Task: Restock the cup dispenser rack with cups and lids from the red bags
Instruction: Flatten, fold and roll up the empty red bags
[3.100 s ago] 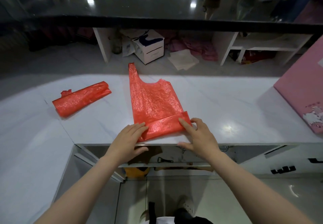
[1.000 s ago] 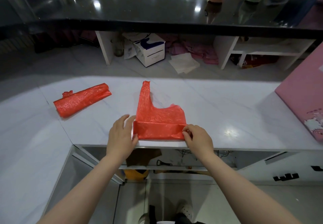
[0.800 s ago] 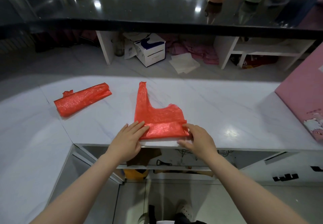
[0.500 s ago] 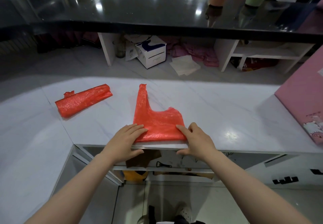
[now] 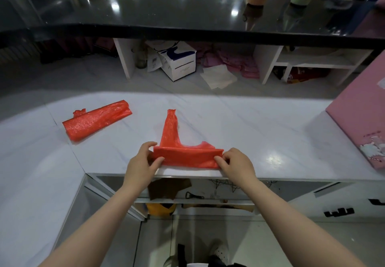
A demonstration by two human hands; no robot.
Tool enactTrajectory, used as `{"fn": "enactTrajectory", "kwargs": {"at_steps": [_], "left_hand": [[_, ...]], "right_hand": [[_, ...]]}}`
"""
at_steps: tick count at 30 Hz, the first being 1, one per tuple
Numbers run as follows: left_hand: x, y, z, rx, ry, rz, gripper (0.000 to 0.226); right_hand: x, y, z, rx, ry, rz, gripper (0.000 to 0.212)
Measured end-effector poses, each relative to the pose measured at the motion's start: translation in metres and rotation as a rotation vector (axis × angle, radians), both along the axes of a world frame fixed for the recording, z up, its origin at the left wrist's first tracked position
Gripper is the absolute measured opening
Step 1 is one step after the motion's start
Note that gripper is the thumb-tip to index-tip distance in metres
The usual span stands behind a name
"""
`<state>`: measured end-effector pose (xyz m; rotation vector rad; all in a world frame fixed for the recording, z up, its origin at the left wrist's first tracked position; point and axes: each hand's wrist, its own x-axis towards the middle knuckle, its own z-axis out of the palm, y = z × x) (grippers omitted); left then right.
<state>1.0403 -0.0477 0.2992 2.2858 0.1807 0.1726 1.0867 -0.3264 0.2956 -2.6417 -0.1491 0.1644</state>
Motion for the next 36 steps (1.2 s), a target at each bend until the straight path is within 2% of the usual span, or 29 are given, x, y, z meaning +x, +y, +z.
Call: {"fn": "enactTrajectory", "kwargs": {"at_steps": [4,7,10,12,14,16,20,22,26,29,31,34,35,36], "left_hand": [[0.008,-0.012,-0.002,0.13,0.033,0.073,0.058],[0.008,-0.013,-0.004,0.28,0.031,0.043,0.054],[0.006,-0.015,-0.008,0.663,-0.164,-0.13,0.055],[0.006,-0.016,-0.011,0.789,-0.148,-0.282,0.066],[0.008,-0.017,-0.017,0.736,-0.001,-0.333,0.07],[0.008,-0.013,-0.022,0.671,0.09,-0.336,0.069],[0.004,-0.009,-0.023,0.52,0.088,-0.362,0.057],[0.003,-0.007,-0.023,0.501,0.09,-0.36,0.059],[0.002,-0.001,-0.022,0.455,0.078,-0.383,0.075],[-0.004,0.012,-0.02,0.458,0.049,-0.458,0.083],[-0.012,0.019,-0.023,0.447,0.0,-0.471,0.08],[-0.021,0.021,-0.023,0.344,-0.073,-0.385,0.058],[-0.021,0.02,-0.021,0.273,-0.081,-0.332,0.049],[-0.021,0.017,-0.017,0.186,-0.077,-0.27,0.042]], "right_hand": [[0.003,0.014,0.003,-0.149,0.01,-0.071,0.048],[0.006,0.021,0.005,-0.232,0.026,-0.063,0.048],[0.007,0.024,0.006,-0.261,0.016,-0.07,0.046],[0.002,0.024,0.003,-0.21,-0.033,-0.095,0.035],[-0.005,0.022,-0.001,-0.188,-0.081,-0.068,0.043],[-0.01,0.017,-0.004,-0.283,-0.126,0.067,0.059],[-0.004,0.006,-0.003,-0.424,-0.143,0.39,0.075],[-0.002,0.001,-0.002,-0.42,-0.111,0.42,0.082],[0.0,-0.006,-0.002,-0.377,-0.066,0.444,0.089],[-0.009,-0.011,-0.004,-0.293,-0.093,0.45,0.079],[-0.017,-0.015,-0.008,-0.151,-0.127,0.4,0.059],[-0.022,-0.017,-0.008,0.084,-0.098,0.25,0.017],[-0.021,-0.016,-0.006,0.125,-0.068,0.221,0.011],[-0.019,-0.014,-0.005,0.144,-0.052,0.195,0.017]]}}
